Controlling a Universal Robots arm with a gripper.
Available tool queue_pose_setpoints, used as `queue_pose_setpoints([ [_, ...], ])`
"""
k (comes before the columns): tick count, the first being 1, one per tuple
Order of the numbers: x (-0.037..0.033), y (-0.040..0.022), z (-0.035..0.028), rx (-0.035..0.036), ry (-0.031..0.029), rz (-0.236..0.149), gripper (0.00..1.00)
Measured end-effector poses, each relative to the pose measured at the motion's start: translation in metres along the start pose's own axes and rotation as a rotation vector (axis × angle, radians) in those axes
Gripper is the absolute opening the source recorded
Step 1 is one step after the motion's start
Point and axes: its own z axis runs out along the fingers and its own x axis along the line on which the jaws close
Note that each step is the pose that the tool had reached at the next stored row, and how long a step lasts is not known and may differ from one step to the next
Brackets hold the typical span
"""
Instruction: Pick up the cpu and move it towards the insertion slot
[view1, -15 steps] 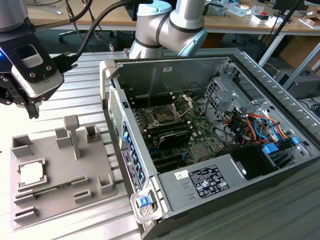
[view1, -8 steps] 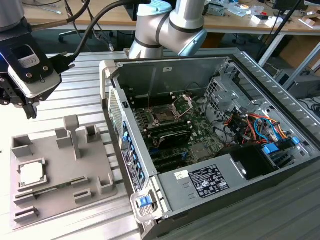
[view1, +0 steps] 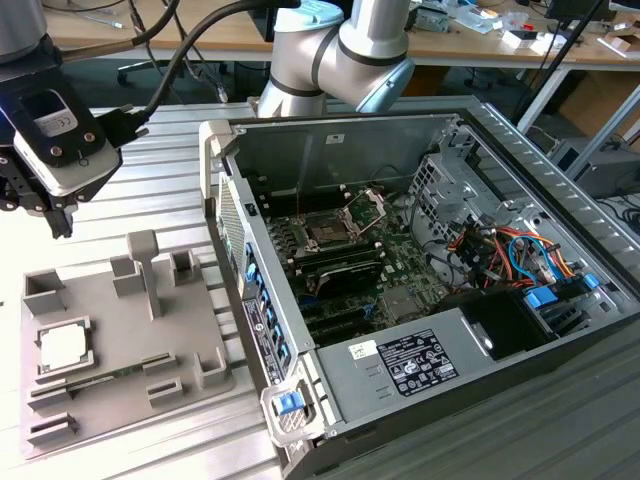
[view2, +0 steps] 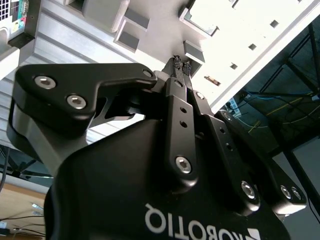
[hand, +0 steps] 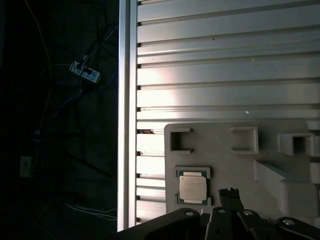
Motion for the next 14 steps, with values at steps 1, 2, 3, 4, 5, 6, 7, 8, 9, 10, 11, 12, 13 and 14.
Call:
queue_pose_setpoints([
  [1, 0.0001, 0.0000, 0.0000, 0.0000, 0.0000, 0.000, 0.11],
  [2, 0.0002, 0.0000, 0.0000, 0.0000, 0.0000, 0.000, 0.11],
  [3, 0.0002, 0.0000, 0.0000, 0.0000, 0.0001, 0.000, 0.11],
  [4, 0.0003, 0.0000, 0.0001, 0.0000, -0.0001, 0.000, 0.11],
  [5, 0.0004, 0.0000, 0.0001, 0.0000, 0.0000, 0.000, 0.11],
  [6, 0.0007, 0.0000, 0.0001, 0.0000, 0.0000, 0.000, 0.11],
  [7, 0.0010, 0.0000, 0.0000, 0.0001, 0.0002, 0.000, 0.11],
  [8, 0.0014, 0.0000, 0.0001, -0.0001, 0.0001, 0.000, 0.11],
  [9, 0.0020, 0.0000, 0.0001, 0.0000, 0.0000, 0.000, 0.11],
  [10, 0.0024, 0.0000, 0.0002, 0.0001, 0.0000, 0.000, 0.11],
  [11, 0.0031, 0.0000, 0.0002, 0.0000, 0.0001, 0.000, 0.11],
  [12, 0.0035, 0.0001, 0.0003, 0.0000, 0.0001, 0.000, 0.11],
  [13, 0.0038, 0.0001, 0.0003, 0.0000, 0.0001, 0.000, 0.11],
  [14, 0.0045, 0.0001, 0.0004, 0.0000, 0.0000, 0.000, 0.11],
])
